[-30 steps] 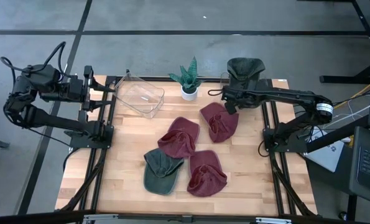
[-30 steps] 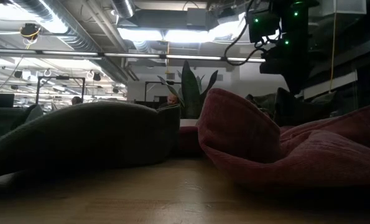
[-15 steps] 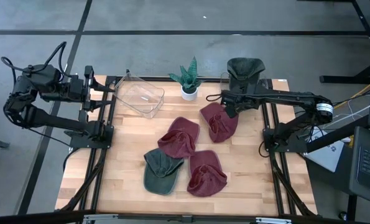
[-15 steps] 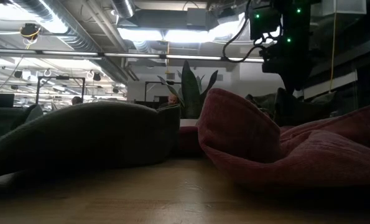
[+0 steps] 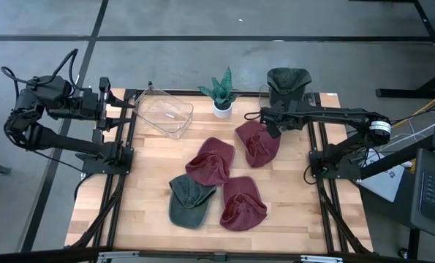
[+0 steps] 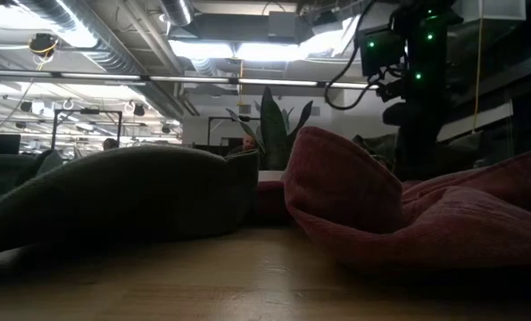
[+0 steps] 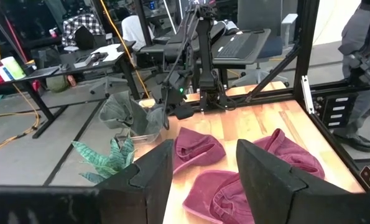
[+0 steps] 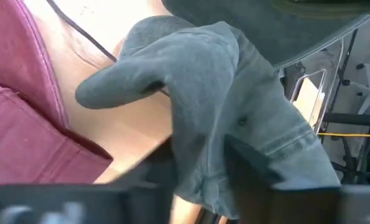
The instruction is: Pick & Place hat
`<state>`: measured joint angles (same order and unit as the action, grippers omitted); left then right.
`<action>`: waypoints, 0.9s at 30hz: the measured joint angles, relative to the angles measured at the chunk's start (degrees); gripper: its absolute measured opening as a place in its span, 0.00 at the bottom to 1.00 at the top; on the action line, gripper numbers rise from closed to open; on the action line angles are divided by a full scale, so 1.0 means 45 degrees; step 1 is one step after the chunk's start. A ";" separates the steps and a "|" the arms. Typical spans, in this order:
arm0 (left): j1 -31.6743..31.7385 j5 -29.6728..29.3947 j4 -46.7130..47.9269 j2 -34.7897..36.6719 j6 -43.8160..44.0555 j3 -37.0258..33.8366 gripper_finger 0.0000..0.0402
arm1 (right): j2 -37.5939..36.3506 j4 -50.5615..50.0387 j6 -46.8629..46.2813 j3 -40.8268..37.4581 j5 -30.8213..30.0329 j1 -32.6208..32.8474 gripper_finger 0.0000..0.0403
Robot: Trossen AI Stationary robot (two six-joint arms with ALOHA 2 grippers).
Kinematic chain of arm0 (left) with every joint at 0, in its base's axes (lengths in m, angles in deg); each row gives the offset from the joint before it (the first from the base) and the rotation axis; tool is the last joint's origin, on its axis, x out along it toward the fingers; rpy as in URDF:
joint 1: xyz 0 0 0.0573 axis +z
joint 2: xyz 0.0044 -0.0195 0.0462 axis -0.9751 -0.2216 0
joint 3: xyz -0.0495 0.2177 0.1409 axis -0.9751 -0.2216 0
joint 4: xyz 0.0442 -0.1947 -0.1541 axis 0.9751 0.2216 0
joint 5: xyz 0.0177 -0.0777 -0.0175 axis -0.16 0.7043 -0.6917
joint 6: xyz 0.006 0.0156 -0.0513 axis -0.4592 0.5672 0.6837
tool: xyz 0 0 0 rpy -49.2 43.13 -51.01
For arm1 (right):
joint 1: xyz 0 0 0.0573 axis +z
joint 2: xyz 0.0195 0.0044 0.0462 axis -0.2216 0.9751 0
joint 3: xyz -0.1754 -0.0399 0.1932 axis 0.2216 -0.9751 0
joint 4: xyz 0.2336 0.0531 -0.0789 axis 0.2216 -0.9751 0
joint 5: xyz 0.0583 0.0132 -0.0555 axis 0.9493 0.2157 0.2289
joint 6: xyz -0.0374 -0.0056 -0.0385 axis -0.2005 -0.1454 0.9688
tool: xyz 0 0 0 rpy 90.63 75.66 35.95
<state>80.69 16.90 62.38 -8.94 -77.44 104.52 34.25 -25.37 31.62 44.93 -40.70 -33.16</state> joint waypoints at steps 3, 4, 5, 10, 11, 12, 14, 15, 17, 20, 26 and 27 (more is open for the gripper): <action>0.0000 0.0000 0.0000 0.0000 -0.0005 0.0000 0.43 | 0.0000 0.0076 0.0458 -0.0005 0.0083 -0.0241 0.05; 0.0000 0.0000 0.0000 0.0000 -0.0002 0.0000 0.43 | 0.0000 0.0135 0.0526 0.0004 -0.0005 -0.0323 0.04; 0.0000 0.0004 0.0000 0.0000 -0.0005 0.0000 0.43 | 0.0000 0.0085 0.0578 0.0073 -0.0102 -0.0386 0.03; 0.0000 0.0000 0.0000 0.0000 0.0005 0.0000 0.43 | 0.0000 -0.0744 0.1240 0.1186 -0.1269 -0.0714 0.01; 0.0000 0.0000 0.0000 0.0000 0.0005 0.0000 0.43 | 0.0000 -0.0845 0.1574 0.1491 -0.1569 -0.0811 0.01; 0.0000 0.0000 0.0000 0.0000 0.0001 0.0000 0.43 | 0.0000 -0.0852 0.2024 0.1827 -0.1861 -0.0924 0.01; 0.0000 -0.0002 0.0000 0.0000 -0.0005 0.0000 0.43 | 0.0000 -0.0843 0.2975 0.2436 -0.2200 -0.1284 0.01; 0.0000 -0.0014 0.0000 0.0000 -0.0005 0.0000 0.43 | 0.0000 -0.0753 0.3559 0.2677 -0.2396 -0.1521 0.01; 0.0000 -0.0025 0.0000 0.0000 0.0000 0.0000 0.43 | -0.0001 -0.0149 0.4987 0.3000 -0.2523 -0.2154 0.01; 0.0000 -0.0029 0.0000 0.0000 0.0005 0.0000 0.43 | 0.0000 0.0888 0.7363 0.3118 -0.2009 -0.3202 0.01; 0.0000 -0.0035 0.0000 0.0000 0.0362 0.0002 0.43 | 0.0039 0.1511 1.0023 0.3118 -0.1896 -0.4391 0.01; 0.0000 -0.0040 0.0000 0.0000 0.0445 0.0005 0.43 | 0.0039 0.1617 1.0437 0.3118 -0.1958 -0.4453 0.01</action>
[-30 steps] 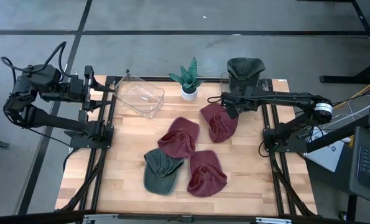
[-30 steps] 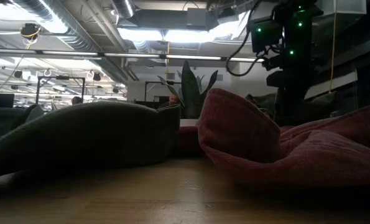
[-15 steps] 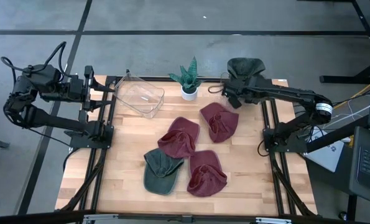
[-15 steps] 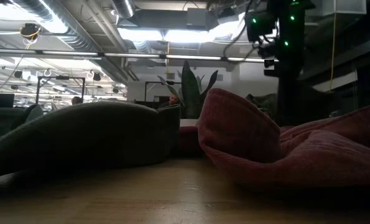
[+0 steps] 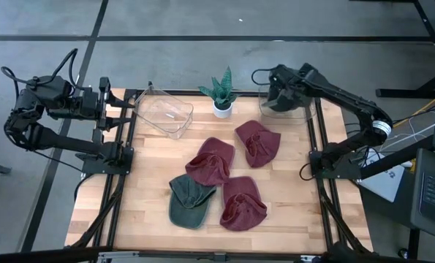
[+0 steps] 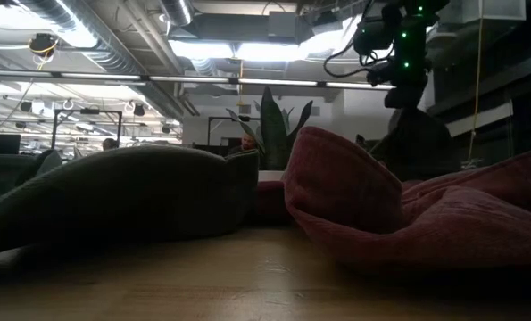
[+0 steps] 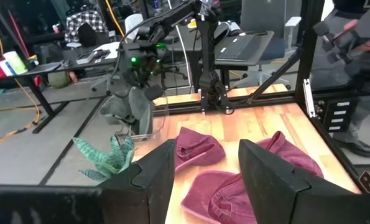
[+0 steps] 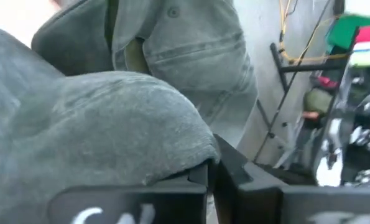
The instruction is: Pick & Place hat
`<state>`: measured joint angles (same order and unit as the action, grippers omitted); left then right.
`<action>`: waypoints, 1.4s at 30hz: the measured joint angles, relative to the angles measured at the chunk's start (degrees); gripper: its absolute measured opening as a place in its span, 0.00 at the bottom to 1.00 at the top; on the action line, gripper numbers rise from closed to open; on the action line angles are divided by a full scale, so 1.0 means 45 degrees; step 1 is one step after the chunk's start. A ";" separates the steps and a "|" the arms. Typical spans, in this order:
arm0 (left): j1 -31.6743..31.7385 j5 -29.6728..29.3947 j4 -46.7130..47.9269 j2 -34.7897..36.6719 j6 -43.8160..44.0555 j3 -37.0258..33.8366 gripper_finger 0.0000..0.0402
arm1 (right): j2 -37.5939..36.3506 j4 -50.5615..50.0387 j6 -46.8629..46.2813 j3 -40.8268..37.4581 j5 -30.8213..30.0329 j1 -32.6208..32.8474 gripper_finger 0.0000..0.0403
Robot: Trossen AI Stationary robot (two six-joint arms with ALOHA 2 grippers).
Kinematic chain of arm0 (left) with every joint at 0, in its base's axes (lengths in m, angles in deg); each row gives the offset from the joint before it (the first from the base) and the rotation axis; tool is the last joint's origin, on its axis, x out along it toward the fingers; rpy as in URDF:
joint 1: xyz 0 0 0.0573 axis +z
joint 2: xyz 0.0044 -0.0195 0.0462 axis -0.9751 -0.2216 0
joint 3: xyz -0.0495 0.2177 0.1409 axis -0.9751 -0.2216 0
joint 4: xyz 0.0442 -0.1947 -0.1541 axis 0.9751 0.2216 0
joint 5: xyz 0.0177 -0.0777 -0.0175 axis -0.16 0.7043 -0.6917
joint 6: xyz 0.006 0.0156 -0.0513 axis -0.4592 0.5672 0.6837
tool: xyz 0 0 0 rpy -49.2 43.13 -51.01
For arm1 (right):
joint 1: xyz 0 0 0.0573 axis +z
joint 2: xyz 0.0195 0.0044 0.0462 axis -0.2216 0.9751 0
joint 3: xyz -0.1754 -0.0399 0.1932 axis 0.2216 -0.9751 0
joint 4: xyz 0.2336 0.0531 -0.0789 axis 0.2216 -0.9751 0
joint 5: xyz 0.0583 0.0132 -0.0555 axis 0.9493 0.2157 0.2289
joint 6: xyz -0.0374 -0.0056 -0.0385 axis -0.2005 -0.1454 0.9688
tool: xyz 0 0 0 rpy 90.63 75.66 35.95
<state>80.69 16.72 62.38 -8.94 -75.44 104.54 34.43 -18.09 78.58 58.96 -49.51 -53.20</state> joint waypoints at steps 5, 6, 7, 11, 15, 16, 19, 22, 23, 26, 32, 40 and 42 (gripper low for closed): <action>0.0000 -0.0552 0.0000 0.0000 0.0453 0.0000 0.43 | 0.0019 -0.0900 0.1054 0.0296 -0.0616 -0.0083 0.01; 0.0000 -0.0730 0.0000 0.0000 0.0531 0.0000 0.43 | 0.0019 -0.1335 0.1114 0.0436 -0.0740 -0.0083 0.01; 0.0000 -0.0908 0.0000 0.0000 0.0548 0.0000 0.43 | 0.0019 -0.1712 0.1124 0.0608 -0.0862 -0.0083 0.01; 0.0000 -0.1353 0.0000 0.0000 0.0578 0.0000 0.43 | 0.0015 -0.2872 0.1325 0.1269 -0.1490 -0.0083 0.01; 0.0000 -0.1383 0.0000 0.0000 0.0580 0.0000 0.43 | 0.0051 -0.2191 0.3158 0.1490 -0.1568 -0.0088 0.01; 0.0000 -0.1381 0.0000 0.0000 0.0586 0.0000 0.43 | 0.0126 -0.1909 0.3793 0.1499 -0.1577 -0.0083 0.01; 0.0000 -0.1388 0.0000 0.0000 0.0846 0.0000 0.43 | 0.0696 -0.1503 0.5146 0.1501 -0.1578 -0.0133 0.01; 0.0000 -0.1388 0.0000 0.0000 0.0891 0.0000 0.43 | 0.1556 -0.1272 0.5754 0.1501 -0.1577 -0.0283 0.01; 0.0000 -0.1386 -0.0003 0.0000 0.0893 0.0000 0.43 | 0.1851 -0.1144 0.5836 0.1501 -0.1578 -0.0329 0.01; 0.0000 -0.1388 0.0000 0.0000 0.0958 0.0000 0.43 | 0.2657 -0.0443 0.6133 0.1501 -0.1757 -0.0360 0.01; 0.0000 -0.1388 0.0000 0.0000 0.1028 0.0000 0.43 | 0.3675 0.1725 0.7261 0.1501 -0.2245 -0.0355 0.01; 0.0000 -0.1388 0.0000 0.0000 0.1105 0.0000 0.43 | 0.4211 0.4124 0.7201 0.1501 -0.3335 -0.0355 0.11; 0.0000 -0.1388 0.0000 0.0000 0.1105 0.0000 0.43 | 0.4216 0.4313 0.7194 0.1501 -0.3346 -0.0355 0.14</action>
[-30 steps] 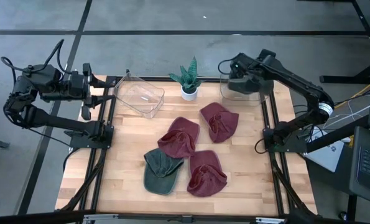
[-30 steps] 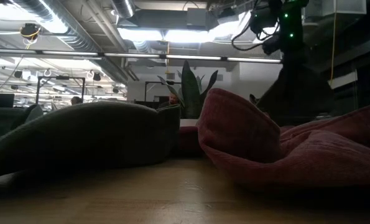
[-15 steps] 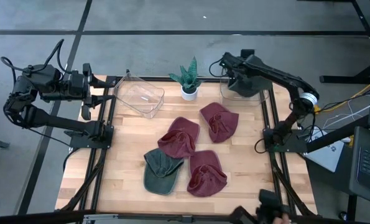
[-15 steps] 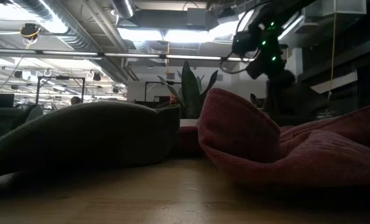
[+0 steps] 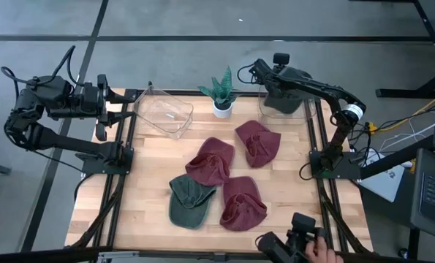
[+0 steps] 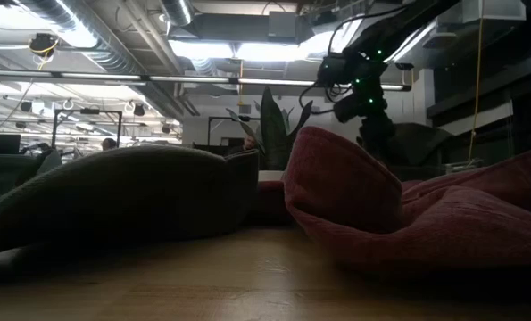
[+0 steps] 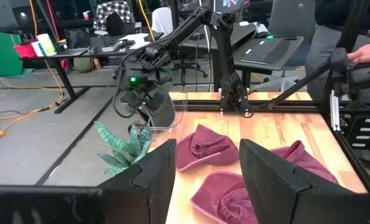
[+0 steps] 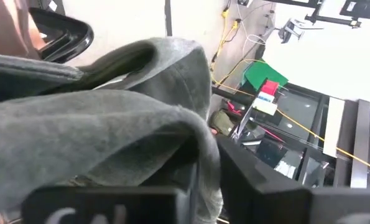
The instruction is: Pick & Place hat
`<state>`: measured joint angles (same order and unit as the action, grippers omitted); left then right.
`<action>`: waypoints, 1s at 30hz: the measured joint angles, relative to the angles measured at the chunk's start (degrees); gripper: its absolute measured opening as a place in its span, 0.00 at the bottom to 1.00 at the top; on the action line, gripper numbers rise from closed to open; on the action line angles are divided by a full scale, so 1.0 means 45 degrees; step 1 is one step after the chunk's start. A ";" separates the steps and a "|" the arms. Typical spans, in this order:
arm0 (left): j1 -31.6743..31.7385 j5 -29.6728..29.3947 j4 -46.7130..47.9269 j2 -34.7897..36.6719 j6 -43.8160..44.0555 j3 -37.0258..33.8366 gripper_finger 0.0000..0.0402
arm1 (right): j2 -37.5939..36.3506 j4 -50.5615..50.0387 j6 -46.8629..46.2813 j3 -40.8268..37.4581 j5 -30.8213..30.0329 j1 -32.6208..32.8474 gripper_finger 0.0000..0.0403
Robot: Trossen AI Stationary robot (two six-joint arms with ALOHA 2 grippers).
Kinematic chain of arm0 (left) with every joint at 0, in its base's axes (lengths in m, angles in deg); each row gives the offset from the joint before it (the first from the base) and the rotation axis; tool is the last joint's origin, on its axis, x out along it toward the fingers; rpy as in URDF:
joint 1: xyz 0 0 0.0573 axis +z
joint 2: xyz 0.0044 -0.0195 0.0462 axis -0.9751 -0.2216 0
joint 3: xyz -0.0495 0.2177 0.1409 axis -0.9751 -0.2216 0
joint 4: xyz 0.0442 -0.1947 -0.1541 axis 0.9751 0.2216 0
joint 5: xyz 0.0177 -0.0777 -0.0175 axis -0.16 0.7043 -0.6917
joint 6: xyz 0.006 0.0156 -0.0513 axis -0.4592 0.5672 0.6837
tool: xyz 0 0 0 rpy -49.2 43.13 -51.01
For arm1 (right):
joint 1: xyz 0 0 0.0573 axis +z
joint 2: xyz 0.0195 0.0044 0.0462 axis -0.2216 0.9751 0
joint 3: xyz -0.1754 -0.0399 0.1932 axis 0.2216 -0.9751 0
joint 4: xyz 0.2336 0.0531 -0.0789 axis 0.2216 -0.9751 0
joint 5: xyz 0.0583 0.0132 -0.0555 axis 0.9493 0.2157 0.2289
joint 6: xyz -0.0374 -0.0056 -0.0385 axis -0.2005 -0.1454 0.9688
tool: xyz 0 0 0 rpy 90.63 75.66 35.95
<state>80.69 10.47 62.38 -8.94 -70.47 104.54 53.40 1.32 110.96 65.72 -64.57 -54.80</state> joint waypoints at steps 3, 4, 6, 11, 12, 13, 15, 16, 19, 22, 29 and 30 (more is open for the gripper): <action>0.0000 0.0000 0.0000 0.0000 0.0000 0.0000 0.43 | 0.0000 -0.0018 -0.0038 0.0000 -0.0005 0.0004 0.18; 0.0000 0.0002 0.0000 0.0000 -0.0002 0.0000 0.43 | 0.0000 -0.0029 -0.0039 0.0000 -0.0005 0.0035 0.20; 0.0000 0.0000 0.0000 0.0000 0.0000 0.0000 0.43 | 0.0000 -0.0030 -0.0045 0.0000 -0.0013 0.0050 0.23; 0.0000 0.0002 0.0005 0.0000 -0.0001 0.0000 0.43 | 0.0000 -0.0042 0.0026 0.0000 -0.1522 0.0121 0.33; 0.0000 0.0000 0.0005 0.0004 -0.0001 0.0000 0.43 | -0.0004 -0.0058 0.0158 0.0000 -0.1849 0.0126 0.35; 0.0000 0.0005 0.0005 0.0000 -0.0002 0.0000 0.43 | -0.0028 -0.0112 0.0310 0.0000 -0.2079 0.0126 0.36; 0.0000 0.0005 0.0010 0.0000 0.0000 0.0000 0.43 | -0.0160 -0.0148 0.0499 -0.0005 -0.2344 0.0128 0.38; 0.0000 0.0005 0.0017 0.0000 -0.0005 0.0000 0.43 | -0.0275 -0.0134 0.0505 -0.0005 -0.2428 0.0156 0.39; 0.0000 0.0005 0.0147 0.0000 -0.0005 0.0000 0.43 | -0.0532 -0.0121 0.0548 -0.0005 -0.2322 0.0220 0.41; 0.0000 0.0005 0.0321 0.0000 -0.0005 0.0001 0.43 | -0.0583 -0.0333 0.0607 -0.0005 -0.1888 0.0351 0.42; 0.0000 0.0005 0.0620 0.0000 -0.0005 0.0005 0.43 | -0.0583 -0.1391 0.0601 -0.0024 -0.0458 0.0505 0.42; 0.0000 0.0005 0.0627 0.0000 -0.0005 0.0008 0.43 | -0.0583 -0.1371 0.0602 -0.0024 -0.0821 0.0500 0.42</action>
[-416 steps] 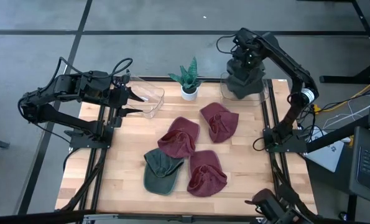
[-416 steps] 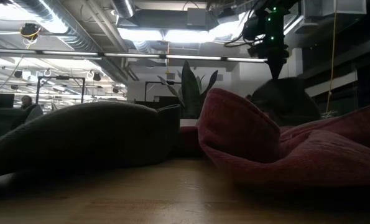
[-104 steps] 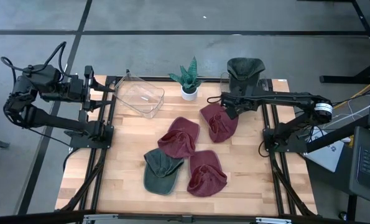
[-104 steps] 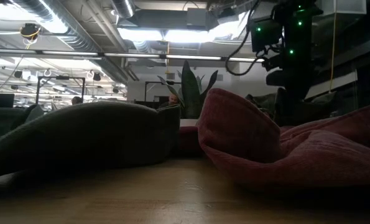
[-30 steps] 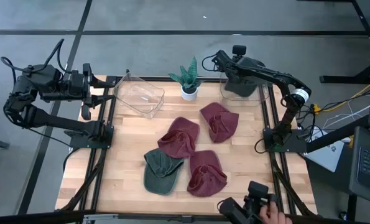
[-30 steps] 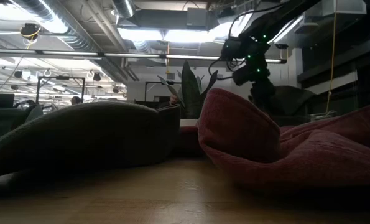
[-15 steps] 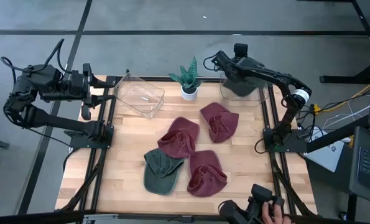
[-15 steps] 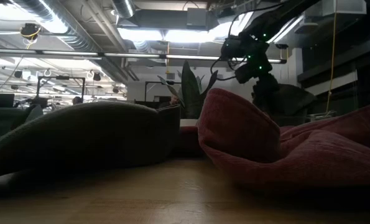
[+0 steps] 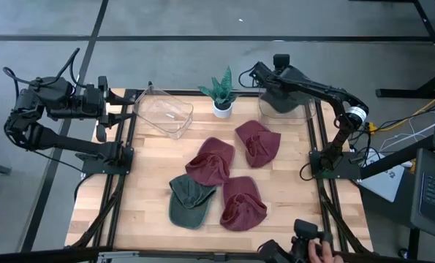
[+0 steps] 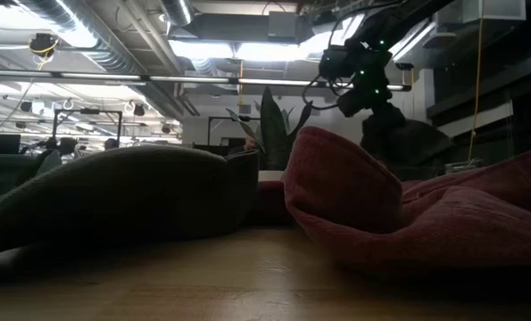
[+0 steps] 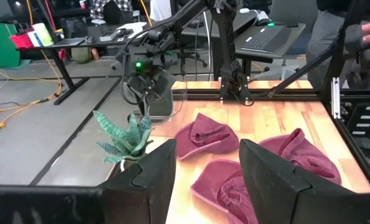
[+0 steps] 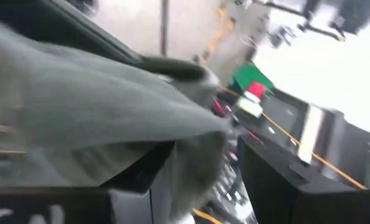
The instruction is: Pick & Place hat
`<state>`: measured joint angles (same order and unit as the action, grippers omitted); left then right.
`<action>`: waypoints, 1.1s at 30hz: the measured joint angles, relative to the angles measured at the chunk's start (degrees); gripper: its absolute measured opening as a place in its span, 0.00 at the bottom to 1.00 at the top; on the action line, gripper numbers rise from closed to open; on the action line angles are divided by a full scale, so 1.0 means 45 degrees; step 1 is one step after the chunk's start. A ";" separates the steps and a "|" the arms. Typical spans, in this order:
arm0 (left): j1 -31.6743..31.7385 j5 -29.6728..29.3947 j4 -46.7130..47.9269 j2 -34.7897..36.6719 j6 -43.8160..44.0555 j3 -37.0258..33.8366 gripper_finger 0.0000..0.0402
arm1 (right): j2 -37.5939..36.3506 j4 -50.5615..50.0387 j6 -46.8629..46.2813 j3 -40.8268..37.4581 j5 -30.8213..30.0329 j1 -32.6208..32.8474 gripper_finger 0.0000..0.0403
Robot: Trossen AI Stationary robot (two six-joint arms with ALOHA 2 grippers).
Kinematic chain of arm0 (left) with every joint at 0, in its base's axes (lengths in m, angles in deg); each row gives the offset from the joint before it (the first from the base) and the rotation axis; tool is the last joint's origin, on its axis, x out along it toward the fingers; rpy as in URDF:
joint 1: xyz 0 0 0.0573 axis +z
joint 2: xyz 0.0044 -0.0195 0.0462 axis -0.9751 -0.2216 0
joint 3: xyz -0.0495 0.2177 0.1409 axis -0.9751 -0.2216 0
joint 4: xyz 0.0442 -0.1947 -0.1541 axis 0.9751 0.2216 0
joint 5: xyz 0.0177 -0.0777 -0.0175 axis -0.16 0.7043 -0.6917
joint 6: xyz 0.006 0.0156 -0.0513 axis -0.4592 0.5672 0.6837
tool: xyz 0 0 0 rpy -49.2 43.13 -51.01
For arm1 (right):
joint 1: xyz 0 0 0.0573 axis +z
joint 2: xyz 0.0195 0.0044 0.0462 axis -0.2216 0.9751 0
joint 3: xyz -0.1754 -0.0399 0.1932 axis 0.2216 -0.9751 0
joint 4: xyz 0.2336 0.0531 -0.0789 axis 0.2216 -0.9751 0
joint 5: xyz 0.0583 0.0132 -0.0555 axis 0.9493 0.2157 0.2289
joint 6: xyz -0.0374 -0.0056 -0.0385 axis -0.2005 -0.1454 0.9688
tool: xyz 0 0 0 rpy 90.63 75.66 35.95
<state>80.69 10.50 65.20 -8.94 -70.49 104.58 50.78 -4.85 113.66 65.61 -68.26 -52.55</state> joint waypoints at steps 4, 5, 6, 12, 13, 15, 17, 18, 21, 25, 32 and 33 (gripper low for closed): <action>0.0000 0.0000 0.0000 0.0000 0.0000 0.0002 0.43 | 0.0000 -0.0056 0.0001 0.0085 -0.1520 -0.0135 0.42; 0.0000 0.0000 0.0000 0.0000 0.0000 0.0002 0.43 | 0.0000 -0.0054 -0.0019 0.0177 -0.1711 -0.0136 0.42; 0.0004 0.0000 0.0000 0.0001 0.0000 0.0002 0.43 | -0.0007 -0.0063 -0.0078 0.0301 -0.1853 -0.0139 0.42; 0.0003 0.0003 0.0000 0.0000 0.0005 0.0002 0.43 | -0.0738 -0.0829 -0.2612 0.1601 -0.2385 0.0094 0.42; 0.0000 0.0001 0.0000 0.0003 0.0005 0.0002 0.43 | -0.0935 -0.1332 -0.3497 0.1908 -0.2495 0.0241 0.42; 0.0000 0.0005 0.0000 0.0005 0.0005 0.0002 0.43 | -0.1347 -0.2671 -0.5608 0.2546 -0.1915 0.0670 0.42; 0.0000 0.0005 0.0000 0.0005 0.0005 0.0002 0.43 | -0.1725 -0.4104 -0.7859 0.3294 0.0619 0.1079 0.42; 0.0000 0.0004 0.0000 0.0004 0.0005 0.0002 0.43 | -0.1908 -0.4544 -0.8855 0.3615 0.2517 0.1189 0.42; 0.0000 0.0002 0.0000 0.0003 0.0036 0.0002 0.43 | -0.2482 -0.4535 -1.0136 0.3959 0.9038 0.1249 0.42; 0.0000 0.0272 -0.0020 0.0000 0.0462 0.0002 0.43 | -0.3111 -0.3491 -1.0458 0.3629 1.4983 0.1720 0.42; 0.0000 0.1663 -0.0429 -0.0234 0.2665 0.0002 0.43 | -0.3264 -0.3599 -1.0631 0.2956 1.5638 0.3431 0.42; 0.0000 0.1798 -0.0431 -0.0300 0.3014 0.0002 0.43 | -0.3273 -0.3498 -1.0852 0.2822 1.5357 0.3682 0.42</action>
<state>80.69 18.59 63.26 -10.29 -56.92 104.59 36.05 -20.60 64.83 78.31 0.84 -35.98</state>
